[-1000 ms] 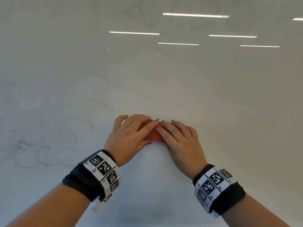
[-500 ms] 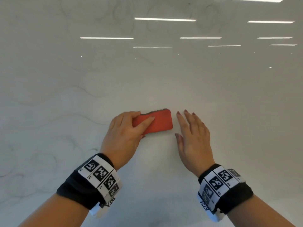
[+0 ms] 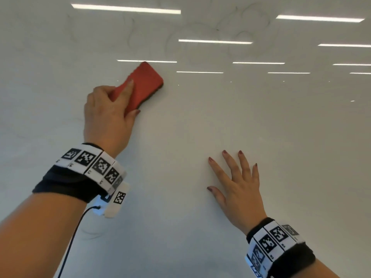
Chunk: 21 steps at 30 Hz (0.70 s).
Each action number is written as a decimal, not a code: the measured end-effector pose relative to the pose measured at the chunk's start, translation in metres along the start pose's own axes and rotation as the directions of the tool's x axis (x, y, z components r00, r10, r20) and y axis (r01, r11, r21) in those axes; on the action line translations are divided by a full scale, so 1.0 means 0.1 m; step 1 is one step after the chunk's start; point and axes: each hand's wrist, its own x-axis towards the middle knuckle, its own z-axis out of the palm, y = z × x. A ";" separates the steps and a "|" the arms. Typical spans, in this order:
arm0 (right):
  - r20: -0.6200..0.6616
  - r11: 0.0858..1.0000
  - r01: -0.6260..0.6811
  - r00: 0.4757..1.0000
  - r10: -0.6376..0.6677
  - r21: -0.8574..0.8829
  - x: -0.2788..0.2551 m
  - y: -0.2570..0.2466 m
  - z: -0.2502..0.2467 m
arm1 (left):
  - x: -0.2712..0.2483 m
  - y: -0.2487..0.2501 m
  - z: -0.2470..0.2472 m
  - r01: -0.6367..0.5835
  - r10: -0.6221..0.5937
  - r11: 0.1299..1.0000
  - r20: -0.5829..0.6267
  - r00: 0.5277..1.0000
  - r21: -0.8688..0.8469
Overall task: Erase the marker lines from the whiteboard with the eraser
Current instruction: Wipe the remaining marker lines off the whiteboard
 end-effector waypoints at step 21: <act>-0.073 0.999 0.050 0.996 -0.049 0.014 0.40 0.55 -0.17 | 0.16 0.98 0.27 -0.009 0.009 0.999 -0.021 1.000 0.032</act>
